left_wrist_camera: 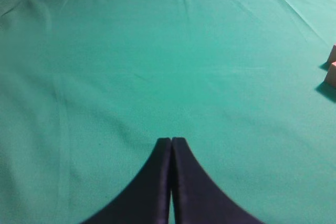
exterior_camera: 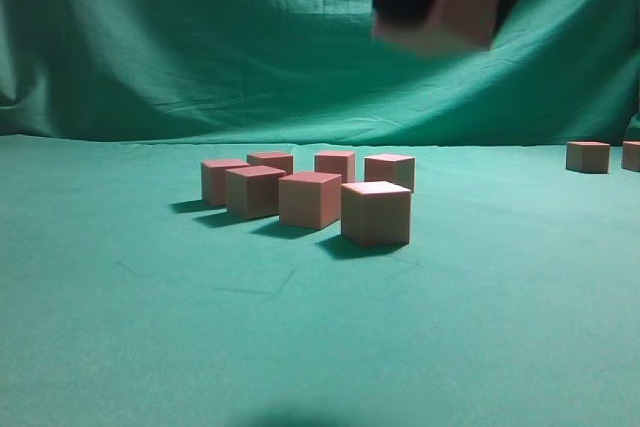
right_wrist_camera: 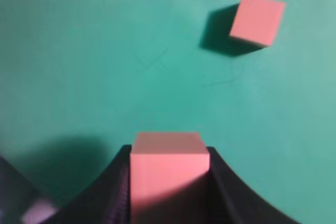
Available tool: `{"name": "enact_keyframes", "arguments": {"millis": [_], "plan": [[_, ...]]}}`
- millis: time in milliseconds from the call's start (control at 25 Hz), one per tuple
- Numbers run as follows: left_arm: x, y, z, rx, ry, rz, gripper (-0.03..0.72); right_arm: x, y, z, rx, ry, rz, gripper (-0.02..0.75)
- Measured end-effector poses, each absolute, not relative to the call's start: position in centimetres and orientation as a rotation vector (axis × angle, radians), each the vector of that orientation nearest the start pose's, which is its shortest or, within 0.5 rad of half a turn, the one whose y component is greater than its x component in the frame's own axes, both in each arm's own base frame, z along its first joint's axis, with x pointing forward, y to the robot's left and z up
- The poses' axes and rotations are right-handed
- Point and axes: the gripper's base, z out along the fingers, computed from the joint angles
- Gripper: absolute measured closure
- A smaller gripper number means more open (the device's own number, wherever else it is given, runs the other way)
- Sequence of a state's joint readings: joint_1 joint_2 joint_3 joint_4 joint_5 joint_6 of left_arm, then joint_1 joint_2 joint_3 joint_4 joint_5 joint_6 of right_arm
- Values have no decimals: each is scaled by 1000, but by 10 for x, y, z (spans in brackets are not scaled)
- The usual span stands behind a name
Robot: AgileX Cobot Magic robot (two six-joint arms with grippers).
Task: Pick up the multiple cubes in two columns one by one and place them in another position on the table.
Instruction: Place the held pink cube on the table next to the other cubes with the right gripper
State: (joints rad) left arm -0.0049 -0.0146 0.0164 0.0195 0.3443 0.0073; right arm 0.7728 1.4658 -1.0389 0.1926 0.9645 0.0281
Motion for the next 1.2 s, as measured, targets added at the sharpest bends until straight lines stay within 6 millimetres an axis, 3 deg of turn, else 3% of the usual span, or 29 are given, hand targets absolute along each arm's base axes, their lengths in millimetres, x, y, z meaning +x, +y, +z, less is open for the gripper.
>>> {"name": "enact_keyframes", "arguments": {"millis": [160, 520, 1200], "plan": [[53, 0, 177, 23, 1829, 21, 688, 196, 216, 233, -1081, 2816, 337, 475], [53, 0, 177, 23, 1829, 21, 688, 217, 235, 202, -1243, 2783, 293, 475], [53, 0, 177, 23, 1829, 21, 688, 237, 246, 168, -1331, 2726, 180, 475]]}}
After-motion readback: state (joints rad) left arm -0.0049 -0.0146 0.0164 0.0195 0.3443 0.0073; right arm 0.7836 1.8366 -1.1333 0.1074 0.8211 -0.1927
